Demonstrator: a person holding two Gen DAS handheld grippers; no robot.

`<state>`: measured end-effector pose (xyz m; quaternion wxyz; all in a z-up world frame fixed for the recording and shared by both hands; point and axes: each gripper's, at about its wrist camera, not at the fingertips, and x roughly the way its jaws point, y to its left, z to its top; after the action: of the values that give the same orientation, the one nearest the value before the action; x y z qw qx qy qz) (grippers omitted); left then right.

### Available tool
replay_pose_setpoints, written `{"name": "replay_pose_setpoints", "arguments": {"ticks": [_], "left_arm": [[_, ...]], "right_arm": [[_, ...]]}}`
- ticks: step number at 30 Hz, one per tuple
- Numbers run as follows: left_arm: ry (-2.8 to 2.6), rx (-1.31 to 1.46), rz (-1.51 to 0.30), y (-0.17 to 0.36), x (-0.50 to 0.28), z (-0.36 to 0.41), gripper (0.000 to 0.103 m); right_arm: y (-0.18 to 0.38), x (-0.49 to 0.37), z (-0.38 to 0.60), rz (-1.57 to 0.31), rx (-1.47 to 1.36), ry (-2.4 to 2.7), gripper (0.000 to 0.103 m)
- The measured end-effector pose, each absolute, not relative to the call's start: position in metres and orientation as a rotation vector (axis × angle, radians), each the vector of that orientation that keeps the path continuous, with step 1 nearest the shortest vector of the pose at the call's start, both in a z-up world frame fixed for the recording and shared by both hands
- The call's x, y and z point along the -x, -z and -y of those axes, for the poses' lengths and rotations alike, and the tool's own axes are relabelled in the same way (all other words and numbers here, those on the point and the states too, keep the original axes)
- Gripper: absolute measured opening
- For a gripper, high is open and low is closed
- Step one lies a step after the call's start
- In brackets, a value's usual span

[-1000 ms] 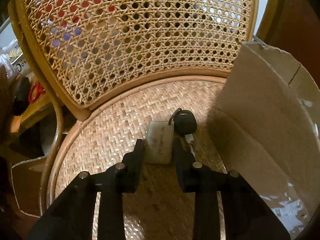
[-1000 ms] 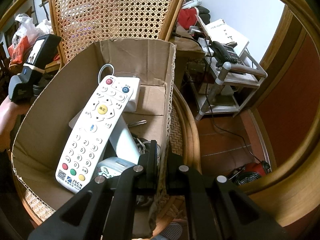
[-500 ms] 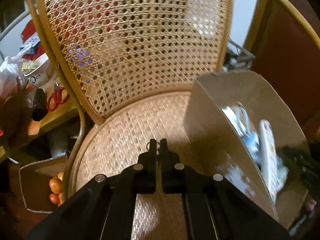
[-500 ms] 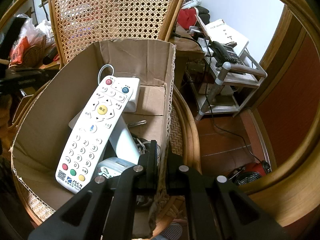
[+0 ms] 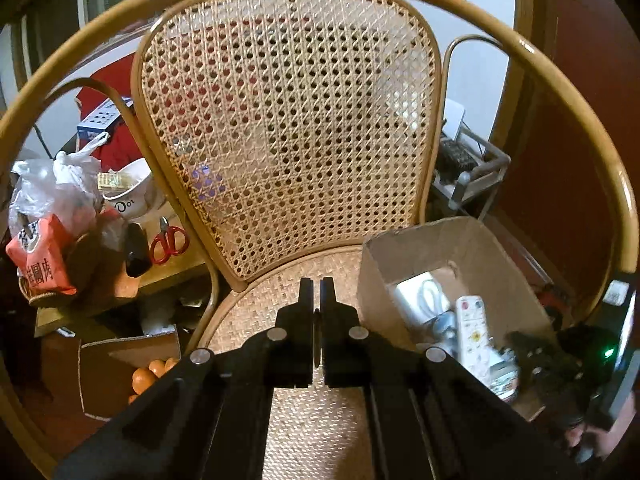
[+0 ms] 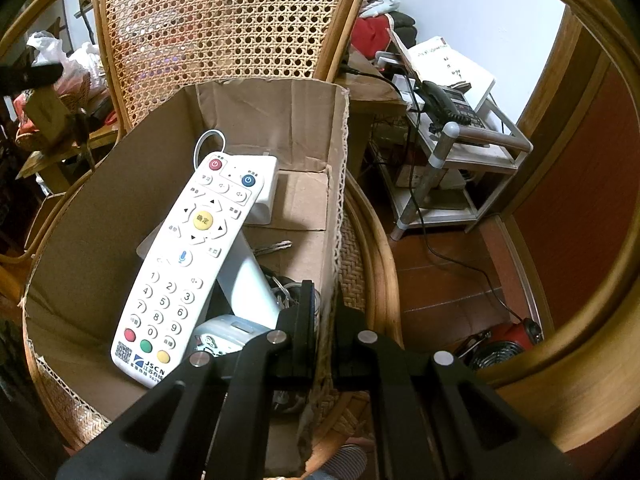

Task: Organize rigid objects
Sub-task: 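Carry the tagged key into the box and open the left gripper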

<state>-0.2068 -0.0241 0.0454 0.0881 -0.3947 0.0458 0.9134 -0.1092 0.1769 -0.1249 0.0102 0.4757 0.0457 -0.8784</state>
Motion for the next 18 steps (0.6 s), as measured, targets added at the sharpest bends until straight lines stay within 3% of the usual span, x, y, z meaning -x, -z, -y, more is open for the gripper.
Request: {"name": "replay_pose_setpoints", "arguments": {"ticks": [18], "left_arm": [[-2.726,1.038,-0.171,-0.114,0.180,-0.052,0.002]], "right_arm": [[0.123,0.110,-0.179,-0.121,-1.485,2.747,0.008]]}}
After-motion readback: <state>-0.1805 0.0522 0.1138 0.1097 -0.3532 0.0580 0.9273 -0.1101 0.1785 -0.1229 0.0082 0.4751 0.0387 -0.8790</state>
